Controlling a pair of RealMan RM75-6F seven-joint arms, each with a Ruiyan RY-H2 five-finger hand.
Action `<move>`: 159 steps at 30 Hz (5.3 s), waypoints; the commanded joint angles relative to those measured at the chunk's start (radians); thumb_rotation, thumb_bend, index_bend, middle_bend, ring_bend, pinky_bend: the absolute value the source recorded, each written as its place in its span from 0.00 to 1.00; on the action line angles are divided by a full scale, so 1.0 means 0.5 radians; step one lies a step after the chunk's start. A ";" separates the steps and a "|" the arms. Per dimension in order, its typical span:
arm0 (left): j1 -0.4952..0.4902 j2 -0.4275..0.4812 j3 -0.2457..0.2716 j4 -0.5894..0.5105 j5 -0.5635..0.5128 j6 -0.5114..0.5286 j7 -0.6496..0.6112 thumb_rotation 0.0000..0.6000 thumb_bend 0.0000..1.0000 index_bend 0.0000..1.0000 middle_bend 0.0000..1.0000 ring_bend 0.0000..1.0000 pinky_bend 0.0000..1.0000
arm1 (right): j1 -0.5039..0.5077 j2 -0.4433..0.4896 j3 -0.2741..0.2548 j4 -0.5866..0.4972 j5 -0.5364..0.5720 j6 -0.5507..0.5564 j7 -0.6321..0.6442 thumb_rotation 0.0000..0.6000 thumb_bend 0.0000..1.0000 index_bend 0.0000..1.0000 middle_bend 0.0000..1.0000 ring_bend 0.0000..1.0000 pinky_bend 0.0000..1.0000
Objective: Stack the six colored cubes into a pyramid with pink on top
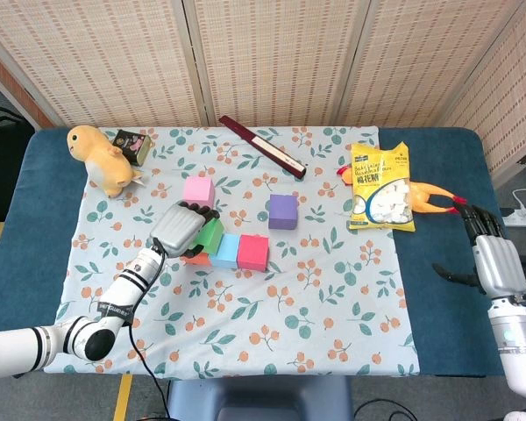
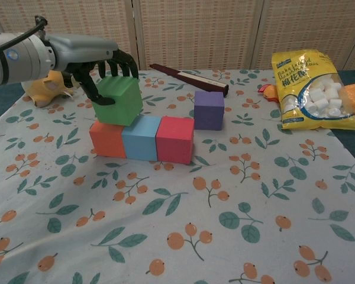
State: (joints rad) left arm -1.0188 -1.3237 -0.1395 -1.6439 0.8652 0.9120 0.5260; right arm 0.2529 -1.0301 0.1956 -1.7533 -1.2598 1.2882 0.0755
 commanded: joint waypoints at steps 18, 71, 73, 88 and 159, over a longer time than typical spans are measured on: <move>-0.082 -0.096 -0.038 -0.194 -0.416 0.237 0.359 1.00 0.35 0.41 0.41 0.36 0.40 | -0.012 0.001 -0.007 0.027 0.001 -0.012 0.033 1.00 0.08 0.00 0.07 0.00 0.00; -0.100 -0.195 -0.022 -0.174 -0.541 0.323 0.486 1.00 0.34 0.04 0.06 0.09 0.36 | -0.016 0.002 0.000 0.056 0.009 -0.036 0.088 1.00 0.08 0.00 0.07 0.00 0.00; -0.098 -0.191 -0.020 -0.182 -0.541 0.323 0.486 1.00 0.34 0.01 0.02 0.04 0.32 | -0.018 0.002 0.001 0.057 0.010 -0.035 0.091 1.00 0.08 0.00 0.07 0.00 0.00; 0.032 0.055 -0.024 -0.427 -0.353 0.302 0.238 1.00 0.32 0.00 0.00 0.00 0.11 | -0.032 0.021 -0.003 0.046 0.003 -0.027 0.111 1.00 0.08 0.00 0.07 0.00 0.00; 1.029 0.599 0.222 -0.151 0.984 0.700 -0.905 1.00 0.31 0.19 0.11 0.05 0.13 | 1.448 -0.768 0.105 0.840 1.007 -1.309 -0.741 1.00 0.06 0.00 0.07 0.00 0.02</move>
State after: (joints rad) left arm -0.5099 -1.0278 -0.0318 -1.7171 1.3532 1.2584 0.0791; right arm 0.9450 -1.3686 0.2611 -1.3837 -0.7946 0.6559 -0.2587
